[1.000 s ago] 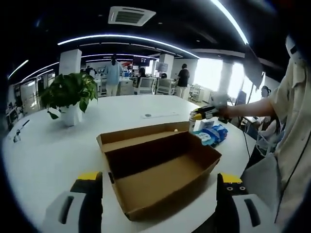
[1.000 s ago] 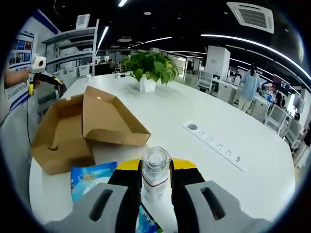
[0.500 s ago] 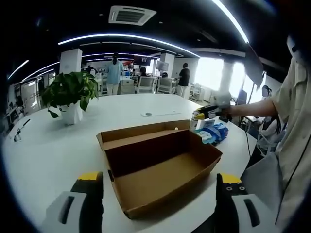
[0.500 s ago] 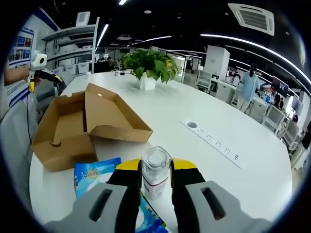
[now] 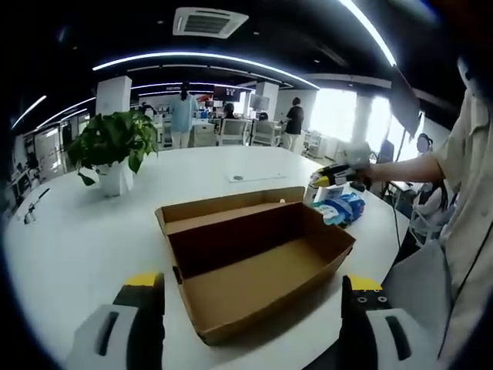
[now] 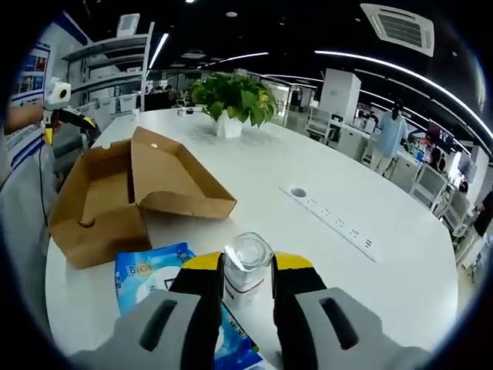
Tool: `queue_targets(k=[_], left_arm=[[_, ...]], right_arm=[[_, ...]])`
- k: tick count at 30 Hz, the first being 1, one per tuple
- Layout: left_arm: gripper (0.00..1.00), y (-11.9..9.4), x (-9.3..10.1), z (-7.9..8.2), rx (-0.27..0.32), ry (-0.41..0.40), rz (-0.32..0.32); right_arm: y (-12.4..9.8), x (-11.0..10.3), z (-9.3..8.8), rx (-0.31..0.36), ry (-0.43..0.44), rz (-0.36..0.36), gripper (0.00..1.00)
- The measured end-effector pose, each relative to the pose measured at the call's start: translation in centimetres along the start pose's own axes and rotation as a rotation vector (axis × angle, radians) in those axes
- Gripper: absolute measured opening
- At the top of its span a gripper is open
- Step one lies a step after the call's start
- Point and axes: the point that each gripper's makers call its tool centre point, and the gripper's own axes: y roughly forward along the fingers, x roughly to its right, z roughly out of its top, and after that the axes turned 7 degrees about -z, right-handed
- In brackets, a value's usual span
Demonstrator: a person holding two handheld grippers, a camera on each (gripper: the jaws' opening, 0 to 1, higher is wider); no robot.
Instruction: Operate the shoe box by opening the lid, removing the specified soft item, and placing it in the target area until the item is outside and the box remains undamaged.
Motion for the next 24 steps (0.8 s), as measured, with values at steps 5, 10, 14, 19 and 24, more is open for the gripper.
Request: queue_targets(k=[5, 10, 14, 19, 24], left_arm=[[0.96, 0.0, 0.0, -0.2, -0.003, -0.001, 0.002], [0.96, -0.1, -0.6, -0.5, -0.003, -0.005, 0.013], [0.95, -0.1, -1.0, -0.8, -0.008, -0.009, 0.022], [0.91, 0.1, -1.5, -0.9, -0.014, -0.007, 0.040], [0.82, 0.2, -2.2, -1.4, -0.031, -0.009, 0.074]], right_arm=[[0.1, 0.1, -0.1, -0.007, -0.003, -0.011, 0.22], [0.1, 0.0, -0.2, -0.011, -0.004, -0.006, 0.24], [0.0, -0.1, -0.3, -0.016, -0.005, -0.003, 0.26], [-0.4, 0.2, 0.0, -0.010, 0.000, -0.015, 0.27], [-1.0, 0.2, 0.7, -0.002, 0.003, -0.021, 0.30]])
